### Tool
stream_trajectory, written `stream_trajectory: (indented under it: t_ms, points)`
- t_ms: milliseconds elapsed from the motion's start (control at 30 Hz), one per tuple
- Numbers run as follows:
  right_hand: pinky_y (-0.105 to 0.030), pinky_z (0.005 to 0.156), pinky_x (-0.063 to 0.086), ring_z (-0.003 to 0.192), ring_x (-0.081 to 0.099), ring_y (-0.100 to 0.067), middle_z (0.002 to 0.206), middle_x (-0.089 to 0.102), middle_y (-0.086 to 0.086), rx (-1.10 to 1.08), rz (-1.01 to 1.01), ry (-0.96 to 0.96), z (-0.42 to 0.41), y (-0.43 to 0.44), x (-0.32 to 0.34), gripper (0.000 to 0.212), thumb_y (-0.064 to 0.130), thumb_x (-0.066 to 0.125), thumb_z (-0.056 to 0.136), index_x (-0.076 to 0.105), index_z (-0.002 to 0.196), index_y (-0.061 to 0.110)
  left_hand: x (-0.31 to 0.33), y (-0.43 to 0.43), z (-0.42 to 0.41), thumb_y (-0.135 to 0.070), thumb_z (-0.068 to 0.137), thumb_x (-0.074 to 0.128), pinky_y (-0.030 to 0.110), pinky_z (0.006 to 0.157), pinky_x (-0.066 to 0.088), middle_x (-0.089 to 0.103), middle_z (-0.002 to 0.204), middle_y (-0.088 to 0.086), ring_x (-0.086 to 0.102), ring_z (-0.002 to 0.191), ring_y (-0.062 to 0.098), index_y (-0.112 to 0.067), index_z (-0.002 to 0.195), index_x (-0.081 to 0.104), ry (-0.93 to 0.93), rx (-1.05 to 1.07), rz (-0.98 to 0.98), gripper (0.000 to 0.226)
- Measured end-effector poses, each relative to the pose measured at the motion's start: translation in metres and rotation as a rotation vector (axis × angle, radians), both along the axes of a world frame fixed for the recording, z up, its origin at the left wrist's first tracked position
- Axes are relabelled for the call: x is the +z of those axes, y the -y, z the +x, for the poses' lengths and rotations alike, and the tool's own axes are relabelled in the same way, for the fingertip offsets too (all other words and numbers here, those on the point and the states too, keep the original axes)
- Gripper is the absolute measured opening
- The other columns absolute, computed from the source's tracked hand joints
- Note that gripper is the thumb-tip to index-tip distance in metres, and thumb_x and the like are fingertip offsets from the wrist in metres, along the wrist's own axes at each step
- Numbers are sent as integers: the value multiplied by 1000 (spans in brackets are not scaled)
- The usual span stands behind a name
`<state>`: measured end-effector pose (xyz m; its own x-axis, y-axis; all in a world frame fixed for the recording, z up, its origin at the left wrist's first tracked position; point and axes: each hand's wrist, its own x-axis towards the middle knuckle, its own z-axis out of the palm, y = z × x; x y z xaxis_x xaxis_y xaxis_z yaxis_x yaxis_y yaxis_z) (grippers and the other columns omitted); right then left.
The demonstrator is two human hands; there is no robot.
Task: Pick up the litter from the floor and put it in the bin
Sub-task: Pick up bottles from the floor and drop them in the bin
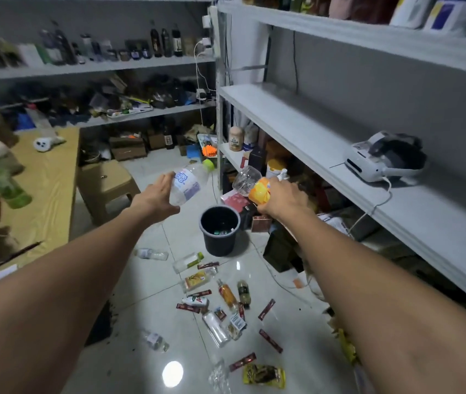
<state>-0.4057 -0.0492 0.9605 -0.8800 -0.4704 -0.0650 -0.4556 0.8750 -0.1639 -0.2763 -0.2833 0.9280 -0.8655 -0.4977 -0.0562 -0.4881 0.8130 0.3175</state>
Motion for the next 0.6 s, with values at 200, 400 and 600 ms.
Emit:
stream_trajectory:
  t_ms: [200, 400, 600]
  points:
    - [-38, 92, 43, 124, 47, -30, 133, 51, -11, -2, 10, -6, -47, 20, -6, 74, 47, 73, 79, 39, 137, 16, -18, 29, -33, -24, 78, 71, 49, 100, 42, 35, 142, 7, 45, 124, 32, -16, 147, 16, 39, -5, -6, 89]
    - [-41, 93, 44, 123, 46, -30, 131, 51, -10, -64, 56, -11, -93, 41, -16, 75, 48, 73, 78, 40, 136, 15, -35, 57, -100, -26, 79, 71, 48, 96, 45, 35, 143, 6, 46, 121, 31, -19, 148, 14, 65, -74, 2, 89]
    - [-39, 91, 43, 120, 49, -30, 129, 53, -10, -140, 48, -6, -154, 107, -3, 73, 52, 74, 76, 43, 131, 15, -19, 137, -184, -27, 81, 69, 44, 99, 43, 33, 149, 7, 43, 126, 31, -19, 150, 10, 70, -120, 3, 91]
